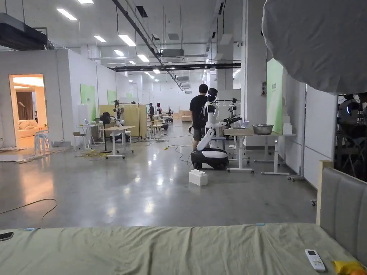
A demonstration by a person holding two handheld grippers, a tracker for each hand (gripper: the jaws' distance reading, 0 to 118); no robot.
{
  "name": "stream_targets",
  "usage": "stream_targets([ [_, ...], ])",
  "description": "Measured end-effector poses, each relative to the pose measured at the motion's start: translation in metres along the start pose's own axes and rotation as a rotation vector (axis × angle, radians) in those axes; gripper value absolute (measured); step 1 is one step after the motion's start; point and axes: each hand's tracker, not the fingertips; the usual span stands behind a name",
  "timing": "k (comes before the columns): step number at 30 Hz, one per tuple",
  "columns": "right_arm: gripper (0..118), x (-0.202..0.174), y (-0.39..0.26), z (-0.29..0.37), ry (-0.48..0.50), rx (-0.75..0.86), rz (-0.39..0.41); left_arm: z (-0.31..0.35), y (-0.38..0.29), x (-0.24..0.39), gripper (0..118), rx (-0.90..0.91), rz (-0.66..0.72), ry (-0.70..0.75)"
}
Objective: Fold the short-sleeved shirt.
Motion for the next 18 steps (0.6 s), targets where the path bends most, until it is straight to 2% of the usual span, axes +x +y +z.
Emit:
stream_targets([
  [2, 0, -0.042, 0.013, -0.018, 0.054, 0.088, 0.394, 0.008, -0.032, 0.047, 0, 0.005, -0.183, -0.118],
  [3, 0, -0.066, 0.013, -0.021, 0.095, 0.113, 0.542, 0.016, -0.042, 0.059, 0, 0.018, -0.225, -0.182],
  [4, 0, -0.089, 0.012, -0.023, 0.144, 0.092, 0.641, 0.023, -0.042, 0.066, 0, 0.011, -0.233, -0.249],
  [5, 1, -0.109, 0.012, -0.025, 0.201, 0.09, 0.722, 0.017, -0.045, 0.076, 0, 0.003, -0.252, -0.215],
  [6, 1, -0.101, -0.009, -0.012, 0.243, 0.081, 0.723, 0.017, -0.046, 0.081, 0, -0.012, -0.259, -0.219],
  [7, 1, -0.109, -0.011, -0.01, 0.281, 0.064, 0.707, 0.016, -0.047, 0.082, 0, -0.001, -0.247, -0.199],
  [8, 1, -0.113, -0.01, -0.008, 0.309, 0.038, 0.666, 0.016, -0.043, 0.075, 0, 0.006, -0.219, -0.186],
  [9, 1, -0.112, -0.004, -0.005, 0.306, 0.048, 0.584, 0.011, -0.03, 0.06, 0, 0.043, -0.122, -0.113],
  [10, 1, -0.102, -0.008, -0.011, 0.254, 0.036, 0.438, 0.007, -0.008, 0.033, 0, 0.031, 0.014, -0.077],
  [12, 1, -0.07, 0.006, -0.012, 0.145, 0.034, 0.14, 0.004, 0.035, -0.049, 0, 0.038, 0.385, -0.013],
  [13, 1, -0.046, 0.012, -0.011, 0.069, 0.036, -0.057, 0.006, 0.049, -0.111, 0, -0.019, 0.635, -0.075],
  [14, 1, -0.024, 0.012, -0.01, -0.003, 0.037, -0.261, 0.012, 0.048, -0.161, 0, 0.009, 0.848, -0.046],
  [16, 0, 0.019, 0.004, 0.0, -0.119, 0.07, -0.652, 0.038, 0.017, -0.233, 0, 0.124, 1.167, -0.062],
  [18, 0, 0.039, -0.015, 0.006, -0.143, 0.025, -0.964, 0.061, -0.02, -0.257, 0, 0.243, 1.302, -0.112],
])
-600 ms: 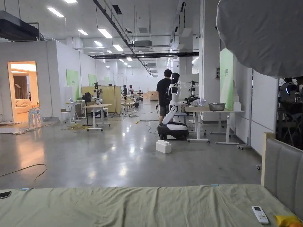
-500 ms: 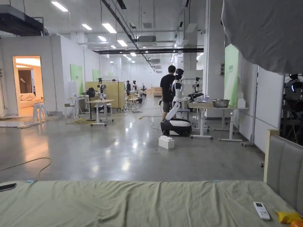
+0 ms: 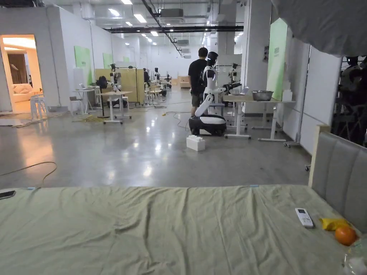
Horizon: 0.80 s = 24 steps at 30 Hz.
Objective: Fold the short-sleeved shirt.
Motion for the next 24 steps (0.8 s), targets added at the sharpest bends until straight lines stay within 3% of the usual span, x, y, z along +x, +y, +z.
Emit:
stream_targets([
  [1, 0, 0.011, -0.002, 0.001, -0.002, -0.039, -0.114, 0.002, 0.009, -0.011, 0, 0.009, 0.093, 0.012],
  [2, 0, 0.018, -0.004, 0.001, -0.026, -0.064, -0.174, 0.001, 0.014, -0.014, 0, 0.011, 0.146, 0.05],
  [6, 0, 0.028, -0.001, 0.005, 0.013, -0.004, -0.214, 0.003, 0.01, -0.01, 0, 0.02, 0.159, 0.038],
  [11, 0, 0.019, 0.006, 0.007, 0.04, 0.045, -0.054, -0.004, 0.001, 0.001, 0, -0.009, 0.109, 0.033],
  [12, 0, 0.019, 0.006, 0.006, 0.041, 0.013, -0.08, -0.005, 0.001, 0.003, 0, -0.015, 0.107, 0.031],
  [19, 0, 0.024, 0.002, 0.005, 0.042, -0.009, -0.044, -0.004, -0.002, 0.009, 0, -0.023, 0.072, 0.043],
  [20, 0, 0.0, -0.017, 0.022, 0.043, -0.01, -0.046, -0.004, -0.003, 0.009, 0, -0.022, 0.069, 0.041],
  [24, 0, 0.001, -0.017, 0.022, 0.043, -0.011, -0.057, 0.0, -0.007, 0.005, 0, -0.015, 0.053, 0.037],
])
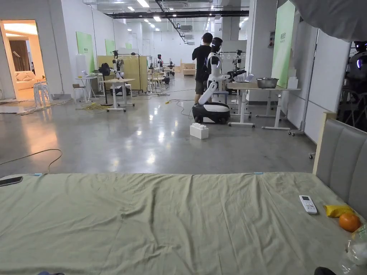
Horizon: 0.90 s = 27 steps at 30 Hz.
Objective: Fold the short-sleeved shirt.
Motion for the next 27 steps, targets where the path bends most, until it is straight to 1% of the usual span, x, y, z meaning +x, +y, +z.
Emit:
stream_targets([
  [2, 0, 0.002, -0.001, 0.001, 0.005, -0.005, -0.007, 0.0, -0.002, -0.003, 0, 0.0, -0.003, 0.006],
  [4, 0, 0.001, -0.002, 0.002, 0.01, -0.006, 0.002, -0.001, -0.003, -0.007, 0, -0.006, -0.003, 0.015],
  [5, 0, 0.001, -0.002, 0.003, 0.009, -0.008, 0.011, -0.003, -0.005, -0.007, 0, -0.017, -0.019, 0.027],
  [6, 0, 0.0, -0.002, 0.003, 0.008, -0.01, 0.024, -0.009, -0.01, -0.004, 0, -0.025, -0.057, 0.074],
  [7, 0, -0.001, -0.003, 0.005, 0.008, -0.007, 0.035, -0.016, -0.007, -0.006, 0, -0.059, -0.039, 0.119],
  [8, 0, -0.001, -0.004, 0.006, 0.007, 0.0, 0.046, -0.013, -0.004, -0.01, 0, -0.06, -0.024, 0.113],
  [10, 0, 0.0, -0.005, 0.006, 0.011, 0.003, 0.038, -0.006, 0.006, -0.022, 0, -0.056, 0.02, 0.097],
  [11, 0, 0.001, -0.007, 0.006, 0.019, -0.001, 0.021, -0.005, 0.01, -0.026, 1, -0.051, 0.044, 0.099],
  [12, 0, 0.001, -0.008, 0.006, 0.025, -0.009, 0.007, -0.008, 0.013, -0.029, 10, -0.054, 0.061, 0.114],
  [13, 0, 0.002, -0.01, 0.005, 0.026, -0.021, -0.008, -0.012, 0.014, -0.033, 22, -0.066, 0.068, 0.125],
  [14, 0, 0.002, -0.011, 0.006, 0.028, -0.024, -0.009, -0.014, 0.015, -0.036, 44, -0.072, 0.075, 0.132],
  [15, 0, 0.003, -0.013, 0.007, 0.033, -0.027, -0.01, -0.016, 0.013, -0.041, 60, -0.073, 0.067, 0.134],
  [16, 0, 0.003, -0.015, 0.009, 0.039, -0.035, -0.012, -0.018, 0.01, -0.046, 71, -0.076, 0.063, 0.129],
  [17, 0, 0.003, -0.016, 0.011, 0.044, -0.042, -0.015, -0.019, 0.009, -0.051, 71, -0.081, 0.066, 0.126],
  [19, 0, 0.005, -0.021, 0.016, 0.068, -0.061, -0.016, -0.03, 0.006, -0.069, 77, -0.127, 0.084, 0.126],
  [20, 0, 0.005, -0.025, 0.019, 0.074, -0.069, -0.017, -0.035, 0.003, -0.077, 78, -0.136, 0.092, 0.127],
  [23, 0, 0.006, -0.038, 0.019, 0.084, -0.129, -0.023, -0.073, -0.016, -0.109, 79, -0.262, 0.108, 0.156],
  [25, 0, 0.004, -0.046, 0.015, 0.073, -0.168, -0.035, -0.121, -0.047, -0.127, 83, -0.417, 0.094, 0.195],
  [26, 0, 0.003, -0.051, 0.012, 0.064, -0.206, -0.045, -0.145, -0.059, -0.133, 83, -0.515, 0.09, 0.211],
  [27, 0, 0.0, -0.055, 0.008, 0.059, -0.237, -0.037, -0.163, -0.079, -0.142, 83, -0.572, 0.091, 0.222],
])
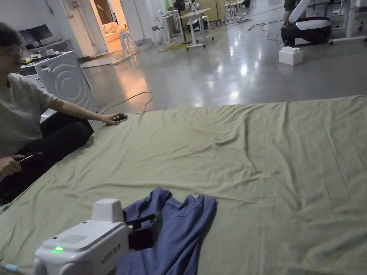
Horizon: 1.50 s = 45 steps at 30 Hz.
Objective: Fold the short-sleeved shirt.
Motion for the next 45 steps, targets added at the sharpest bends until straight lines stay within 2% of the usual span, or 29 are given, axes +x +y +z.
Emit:
stream_targets([
  [1, 0, -0.002, -0.005, -0.004, -0.003, -0.055, -0.012, -0.028, -0.004, -0.008, 83, -0.059, 0.004, -0.001],
  [2, 0, -0.004, -0.006, -0.007, 0.0, -0.044, 0.026, -0.049, -0.005, -0.016, 83, -0.081, 0.033, 0.003],
  [5, 0, -0.011, -0.015, -0.014, 0.025, -0.11, 0.06, -0.12, -0.003, -0.042, 83, -0.206, 0.088, -0.012],
  [8, 0, -0.018, -0.02, -0.021, 0.025, -0.155, 0.126, -0.185, -0.015, -0.043, 83, -0.277, 0.057, 0.046],
  [10, 0, -0.021, -0.021, -0.026, 0.017, -0.179, 0.193, -0.209, -0.018, -0.048, 83, -0.281, 0.055, 0.029],
  [12, 0, -0.023, -0.023, -0.032, 0.007, -0.199, 0.237, -0.235, -0.021, -0.041, 81, -0.339, 0.011, 0.074],
  [13, 0, -0.024, -0.024, -0.035, 0.006, -0.204, 0.236, -0.248, -0.023, -0.04, 77, -0.344, 0.006, 0.089],
  [15, 0, -0.024, -0.027, -0.041, 0.004, -0.222, 0.229, -0.271, -0.025, -0.045, 60, -0.35, 0.02, 0.099],
  [18, 0, -0.022, -0.035, -0.053, -0.016, -0.246, 0.156, -0.299, -0.024, -0.053, 59, -0.423, 0.082, 0.091],
  [19, 0, -0.022, -0.038, -0.057, -0.016, -0.259, 0.132, -0.266, -0.003, -0.037, 59, -0.4, 0.088, 0.093],
  [22, 0, -0.024, -0.043, -0.062, -0.005, -0.269, 0.118, -0.257, 0.002, -0.031, 55, -0.402, 0.104, 0.095],
  [23, 1, -0.023, -0.045, -0.063, 0.005, -0.273, 0.11, -0.264, 0.002, -0.039, 43, -0.416, 0.087, 0.091],
  [25, 0, -0.022, -0.052, -0.066, 0.017, -0.296, 0.083, -0.273, 0.002, -0.028, 4, -0.437, 0.071, 0.119],
  [28, 0, -0.021, -0.057, -0.062, 0.012, -0.315, 0.064, -0.288, 0.01, -0.039, 2, -0.476, 0.103, 0.124],
  [31, 0, -0.014, -0.06, -0.053, 0.004, -0.314, 0.058, -0.276, 0.045, -0.093, 2, -0.417, 0.306, 0.075],
  [33, 0, -0.007, -0.062, -0.05, 0.001, -0.329, 0.043, -0.245, 0.072, -0.127, 2, -0.319, 0.445, 0.037],
  [35, 0, 0.0, -0.067, -0.043, -0.043, -0.36, 0.054, -0.23, 0.093, -0.157, 2, -0.254, 0.534, -0.026],
  [38, 0, 0.004, -0.067, -0.034, -0.043, -0.347, 0.034, -0.204, 0.123, -0.152, 2, -0.163, 0.514, -0.048],
  [39, 0, 0.004, -0.068, -0.031, -0.045, -0.344, 0.021, -0.194, 0.132, -0.126, 2, -0.162, 0.451, -0.066],
  [42, 0, 0.005, -0.07, -0.026, -0.048, -0.346, 0.002, -0.181, 0.152, -0.094, 2, -0.107, 0.414, -0.142],
  [45, 1, 0.007, -0.072, -0.02, -0.062, -0.344, -0.002, -0.184, 0.164, -0.031, 2, -0.128, 0.266, -0.26],
])
